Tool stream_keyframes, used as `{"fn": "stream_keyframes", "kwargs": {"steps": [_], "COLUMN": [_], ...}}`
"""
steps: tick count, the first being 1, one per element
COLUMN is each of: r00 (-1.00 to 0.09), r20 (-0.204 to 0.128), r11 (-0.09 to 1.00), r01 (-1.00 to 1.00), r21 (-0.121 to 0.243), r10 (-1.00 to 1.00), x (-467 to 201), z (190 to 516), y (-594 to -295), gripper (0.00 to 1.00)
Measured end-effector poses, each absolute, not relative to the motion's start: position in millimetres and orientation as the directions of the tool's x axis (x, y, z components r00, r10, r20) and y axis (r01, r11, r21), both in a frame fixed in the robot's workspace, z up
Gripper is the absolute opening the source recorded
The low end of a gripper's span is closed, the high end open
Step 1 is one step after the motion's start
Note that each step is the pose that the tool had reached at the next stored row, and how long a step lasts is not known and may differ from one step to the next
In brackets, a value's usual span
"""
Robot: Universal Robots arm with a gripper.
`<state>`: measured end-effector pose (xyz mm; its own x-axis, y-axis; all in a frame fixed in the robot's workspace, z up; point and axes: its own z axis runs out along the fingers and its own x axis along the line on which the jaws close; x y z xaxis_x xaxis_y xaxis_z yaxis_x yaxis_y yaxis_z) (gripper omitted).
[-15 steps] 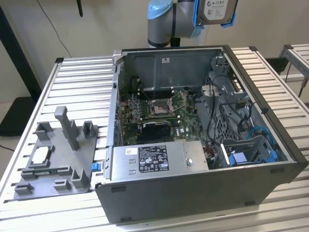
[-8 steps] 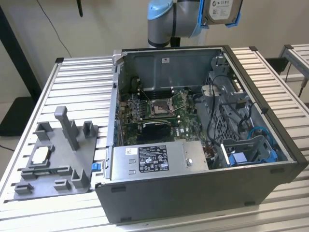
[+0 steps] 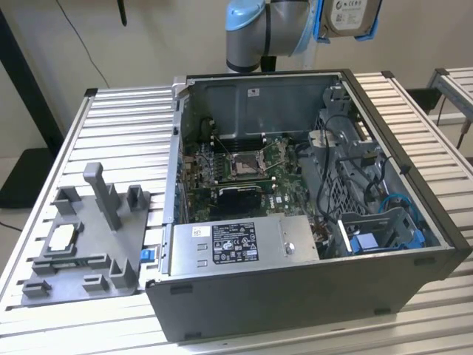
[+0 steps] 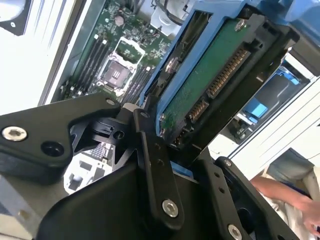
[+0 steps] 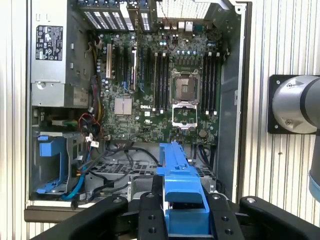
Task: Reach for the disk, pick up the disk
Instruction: 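Pick up the disk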
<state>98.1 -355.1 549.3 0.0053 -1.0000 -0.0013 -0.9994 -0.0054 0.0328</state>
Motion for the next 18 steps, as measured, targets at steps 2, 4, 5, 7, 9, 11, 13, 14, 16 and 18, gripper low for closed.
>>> {"fn": "stream_keyframes", "kwargs": {"steps": [2,4,5,7,9,11,13,14,16,18], "r00": [0.005,0.005,0.005,0.005,0.005,0.005,0.005,0.005,0.005,0.005], "r20": [-0.001,-0.001,-0.001,-0.001,-0.001,-0.001,-0.001,-0.001,-0.001,-0.001], "r11": [-0.005,-0.005,-0.005,-0.005,-0.005,-0.005,-0.005,-0.005,-0.005,-0.005], "r01": [-0.999,-0.999,-0.999,-0.999,-0.999,-0.999,-0.999,-0.999,-0.999,-0.999], "r21": [0.033,0.033,0.033,0.033,0.033,0.033,0.033,0.033,0.033,0.033], "r10": [-1.000,-1.000,-1.000,-1.000,-1.000,-1.000,-1.000,-1.000,-1.000,-1.000], "x": [102.0,104.4,104.5,104.5,104.6,104.6,104.6,104.6,104.6,104.6], "z": [549.3,549.2,549.2,549.3,549.3,549.3,549.2,549.2,548.9,548.8], "y": [-355.1,-355.1,-355.1,-355.1,-355.1,-355.2,-355.9,-356.4,-358.8,-361.6], "gripper": [0.00,0.00,0.00,0.00,0.00,0.00,0.00,0.00,0.00,0.00]}}
